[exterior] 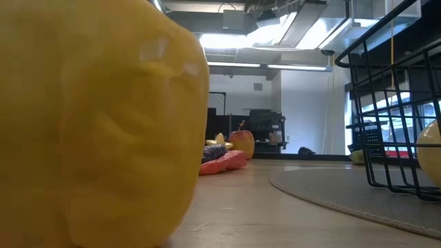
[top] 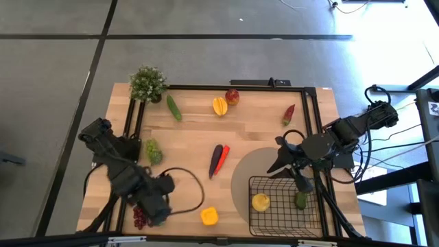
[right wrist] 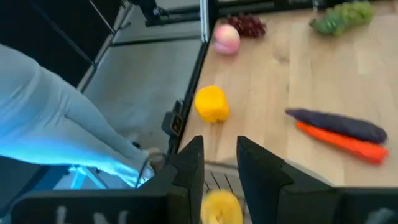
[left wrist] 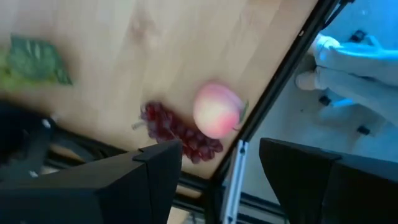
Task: Build produce basket
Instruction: Put the pink peach into the wire basket
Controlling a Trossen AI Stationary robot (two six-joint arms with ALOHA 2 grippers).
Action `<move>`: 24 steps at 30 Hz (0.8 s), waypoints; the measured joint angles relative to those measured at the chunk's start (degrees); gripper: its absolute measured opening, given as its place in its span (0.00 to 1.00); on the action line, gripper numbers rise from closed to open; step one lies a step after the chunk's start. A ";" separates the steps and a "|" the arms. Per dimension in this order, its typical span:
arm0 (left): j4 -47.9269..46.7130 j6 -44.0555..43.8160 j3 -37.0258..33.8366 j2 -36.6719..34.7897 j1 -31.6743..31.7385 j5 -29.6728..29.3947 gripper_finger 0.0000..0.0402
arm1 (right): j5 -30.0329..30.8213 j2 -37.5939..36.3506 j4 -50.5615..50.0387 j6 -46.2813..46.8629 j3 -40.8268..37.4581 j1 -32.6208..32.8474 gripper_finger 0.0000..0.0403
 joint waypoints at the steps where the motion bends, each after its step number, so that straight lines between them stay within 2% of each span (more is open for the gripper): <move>1: -0.02 -2.80 0.00 0.00 -1.48 -0.63 0.51 | 0.00 0.35 0.95 -0.02 0.00 -0.10 0.22; 6: 0.49 -18.86 0.00 0.00 -8.20 -6.08 0.51 | -0.02 2.03 3.61 0.00 0.00 -1.44 0.22; 10: 0.98 -32.62 -0.24 0.29 -12.36 -12.87 0.51 | -0.02 3.49 4.54 -0.23 0.00 -2.85 0.22; 14: 3.83 -43.91 -4.28 0.50 -15.50 -15.39 0.51 | -0.06 4.96 4.53 -0.33 0.00 -4.30 0.22; 17: 8.46 -47.75 -9.44 0.50 -16.79 -15.31 0.51 | -0.09 5.68 4.54 -0.46 0.00 -5.22 0.22; 24: 19.72 -47.98 -20.22 0.55 -17.02 -14.18 0.51 | -0.38 5.89 4.54 -4.97 0.00 -6.57 0.22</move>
